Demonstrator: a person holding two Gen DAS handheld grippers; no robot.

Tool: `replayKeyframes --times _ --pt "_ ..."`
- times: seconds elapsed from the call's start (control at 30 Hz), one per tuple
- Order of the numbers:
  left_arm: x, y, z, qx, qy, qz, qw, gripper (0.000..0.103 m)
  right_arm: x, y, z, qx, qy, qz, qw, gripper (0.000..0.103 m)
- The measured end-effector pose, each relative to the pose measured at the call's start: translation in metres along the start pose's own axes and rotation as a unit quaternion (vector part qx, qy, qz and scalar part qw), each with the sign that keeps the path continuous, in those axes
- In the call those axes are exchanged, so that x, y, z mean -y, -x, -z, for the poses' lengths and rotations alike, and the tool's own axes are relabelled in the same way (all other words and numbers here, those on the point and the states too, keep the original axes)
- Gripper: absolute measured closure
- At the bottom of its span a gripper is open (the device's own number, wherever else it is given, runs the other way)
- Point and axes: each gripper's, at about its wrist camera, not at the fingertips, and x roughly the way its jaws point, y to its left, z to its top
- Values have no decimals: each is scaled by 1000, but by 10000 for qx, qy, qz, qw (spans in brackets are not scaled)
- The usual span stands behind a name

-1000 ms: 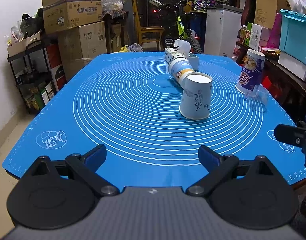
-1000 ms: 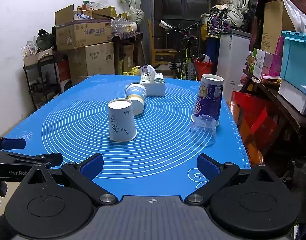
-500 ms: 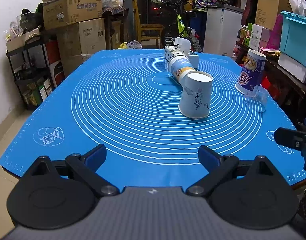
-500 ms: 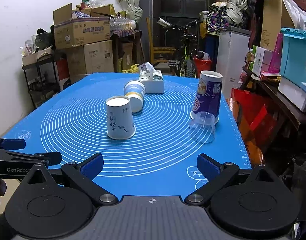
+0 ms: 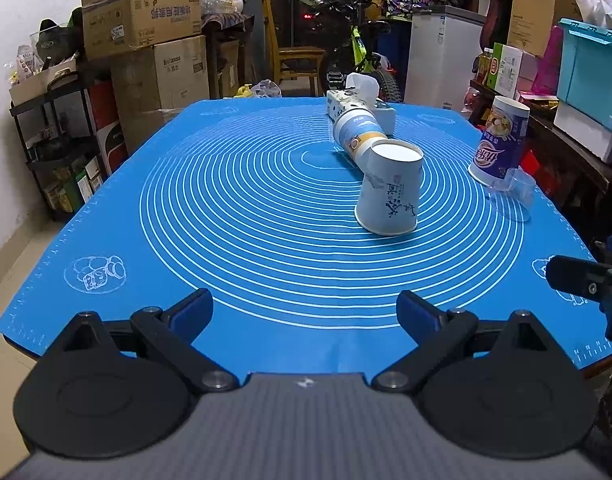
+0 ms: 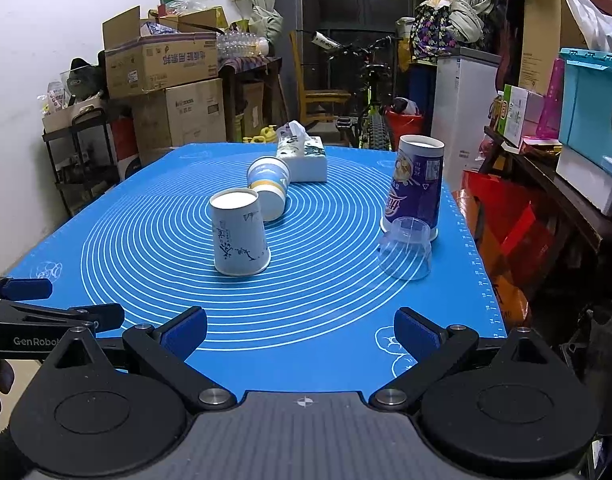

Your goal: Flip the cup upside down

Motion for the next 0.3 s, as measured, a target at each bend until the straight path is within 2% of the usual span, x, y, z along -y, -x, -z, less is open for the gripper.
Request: replayKeyframes --times 0.3 --pt "0 0 -1 15 -6 -22 10000 6 0 0 0 1 -5 -3 10000 4"
